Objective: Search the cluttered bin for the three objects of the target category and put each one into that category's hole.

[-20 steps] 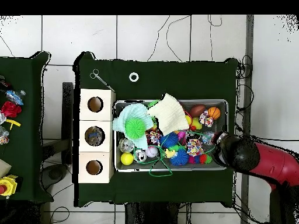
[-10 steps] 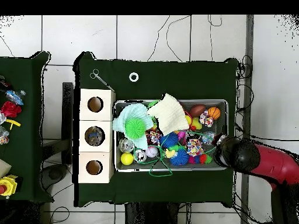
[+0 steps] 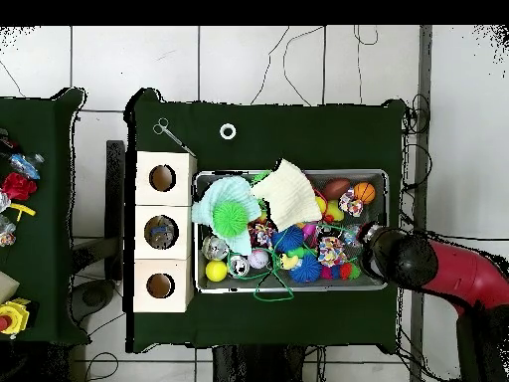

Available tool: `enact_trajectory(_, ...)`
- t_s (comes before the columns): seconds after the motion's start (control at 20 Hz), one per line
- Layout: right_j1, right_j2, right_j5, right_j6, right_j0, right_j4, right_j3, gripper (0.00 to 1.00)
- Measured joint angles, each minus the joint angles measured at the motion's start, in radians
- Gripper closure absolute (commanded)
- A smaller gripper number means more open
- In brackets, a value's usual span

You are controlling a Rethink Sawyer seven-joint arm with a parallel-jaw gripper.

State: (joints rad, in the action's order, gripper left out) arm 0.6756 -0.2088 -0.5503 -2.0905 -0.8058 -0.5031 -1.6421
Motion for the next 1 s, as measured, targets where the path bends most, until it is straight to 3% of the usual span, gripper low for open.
enact_trajectory(1.0,-0.061,0.000,0.070,0.000,0.007,0.032,0.084,0.00)
